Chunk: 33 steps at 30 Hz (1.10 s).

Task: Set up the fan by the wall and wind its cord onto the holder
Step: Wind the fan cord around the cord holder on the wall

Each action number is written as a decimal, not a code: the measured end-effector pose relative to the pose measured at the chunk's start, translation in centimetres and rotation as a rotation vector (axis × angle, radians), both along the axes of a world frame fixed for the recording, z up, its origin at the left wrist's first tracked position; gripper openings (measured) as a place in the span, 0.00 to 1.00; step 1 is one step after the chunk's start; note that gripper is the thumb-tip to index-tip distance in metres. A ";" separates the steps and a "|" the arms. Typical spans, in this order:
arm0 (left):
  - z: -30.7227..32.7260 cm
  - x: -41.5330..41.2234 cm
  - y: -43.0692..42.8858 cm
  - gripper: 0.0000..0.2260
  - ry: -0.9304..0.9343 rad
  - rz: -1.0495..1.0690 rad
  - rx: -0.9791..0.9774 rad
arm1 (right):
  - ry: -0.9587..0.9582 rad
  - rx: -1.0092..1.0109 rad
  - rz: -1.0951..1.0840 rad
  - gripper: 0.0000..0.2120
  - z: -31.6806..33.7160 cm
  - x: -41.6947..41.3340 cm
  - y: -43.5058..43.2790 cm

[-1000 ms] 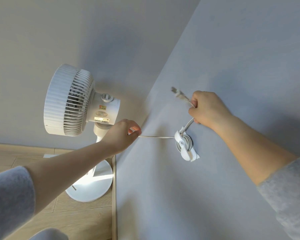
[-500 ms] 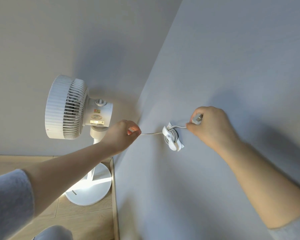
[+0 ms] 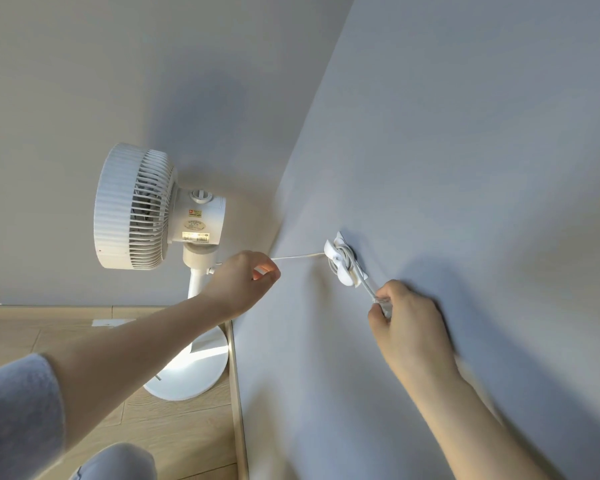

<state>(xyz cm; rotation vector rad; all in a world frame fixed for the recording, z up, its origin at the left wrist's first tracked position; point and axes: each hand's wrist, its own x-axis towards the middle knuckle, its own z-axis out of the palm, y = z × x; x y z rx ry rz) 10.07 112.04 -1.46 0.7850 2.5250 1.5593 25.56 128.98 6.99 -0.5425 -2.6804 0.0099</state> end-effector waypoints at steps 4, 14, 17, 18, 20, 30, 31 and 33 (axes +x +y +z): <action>-0.4 0.7 -0.1 0.08 -0.018 -0.012 0.001 | 0.043 0.001 -0.057 0.04 -1.3 0.4 -0.5; -2.1 1.7 1.4 0.07 -0.177 -0.047 0.031 | 0.357 -0.214 -0.137 0.07 -7.3 0.8 -0.8; -1.8 1.5 2.4 0.07 -0.203 -0.048 0.041 | 0.459 -0.280 -0.210 0.07 -9.9 0.3 -1.5; -1.7 1.4 2.6 0.07 -0.204 -0.054 0.043 | 0.516 -0.319 -0.228 0.07 -10.5 0.0 -1.8; -1.7 1.2 2.9 0.06 -0.208 -0.065 0.048 | 0.680 -0.474 -0.273 0.07 -11.6 -1.0 -2.4; -1.7 -0.7 3.3 0.07 -0.184 -0.055 0.006 | 1.432 -1.878 -0.658 0.06 -7.8 -4.2 -3.4; -1.8 -0.8 3.3 0.07 -0.174 -0.057 -0.010 | 1.420 -1.969 -0.668 0.06 -7.6 -4.3 -3.3; -2.3 -0.9 3.0 0.07 -0.170 -0.064 -0.032 | 1.350 -2.084 -0.675 0.05 -8.1 -4.4 -3.0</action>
